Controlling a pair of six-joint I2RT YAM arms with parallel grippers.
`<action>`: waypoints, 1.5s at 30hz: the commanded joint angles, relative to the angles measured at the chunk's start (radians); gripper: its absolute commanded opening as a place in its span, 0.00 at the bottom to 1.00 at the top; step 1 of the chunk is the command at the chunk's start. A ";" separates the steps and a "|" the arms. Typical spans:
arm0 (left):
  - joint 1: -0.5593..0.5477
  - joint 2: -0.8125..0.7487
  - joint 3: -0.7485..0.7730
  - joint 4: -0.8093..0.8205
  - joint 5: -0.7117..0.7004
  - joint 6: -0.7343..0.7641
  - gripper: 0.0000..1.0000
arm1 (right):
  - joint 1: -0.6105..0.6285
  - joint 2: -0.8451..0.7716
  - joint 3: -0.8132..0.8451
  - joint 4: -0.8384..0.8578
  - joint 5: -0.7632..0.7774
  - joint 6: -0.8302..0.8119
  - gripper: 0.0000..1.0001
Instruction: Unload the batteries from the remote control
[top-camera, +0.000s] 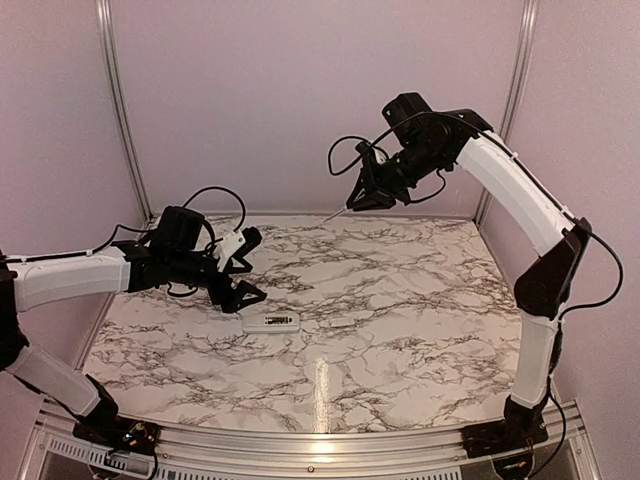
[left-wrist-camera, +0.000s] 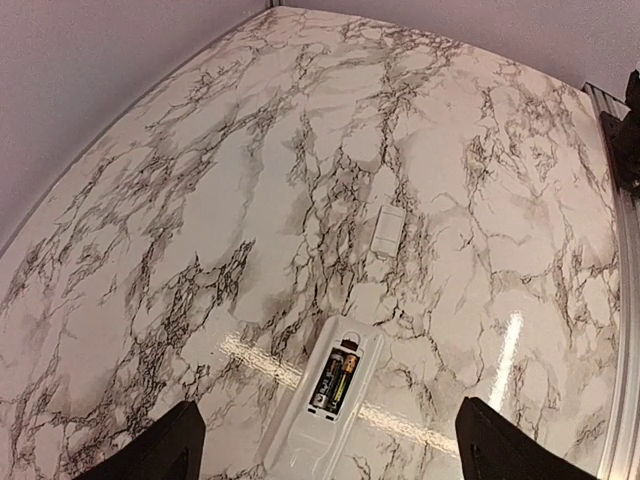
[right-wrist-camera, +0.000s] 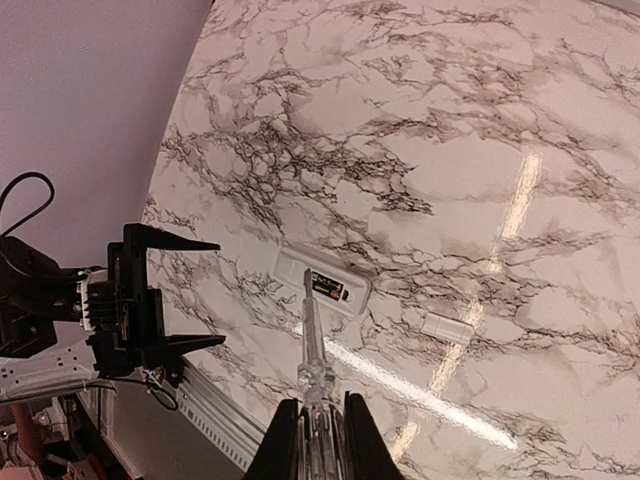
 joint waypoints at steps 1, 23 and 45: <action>0.001 0.042 0.051 -0.106 0.027 0.222 0.91 | 0.018 -0.018 -0.020 -0.134 0.121 -0.017 0.00; -0.001 0.364 0.212 -0.226 0.010 0.521 0.84 | 0.075 -0.017 -0.091 -0.133 0.127 -0.030 0.00; 0.001 0.369 0.094 -0.197 -0.140 0.533 0.83 | 0.104 -0.011 -0.147 -0.088 0.074 -0.042 0.00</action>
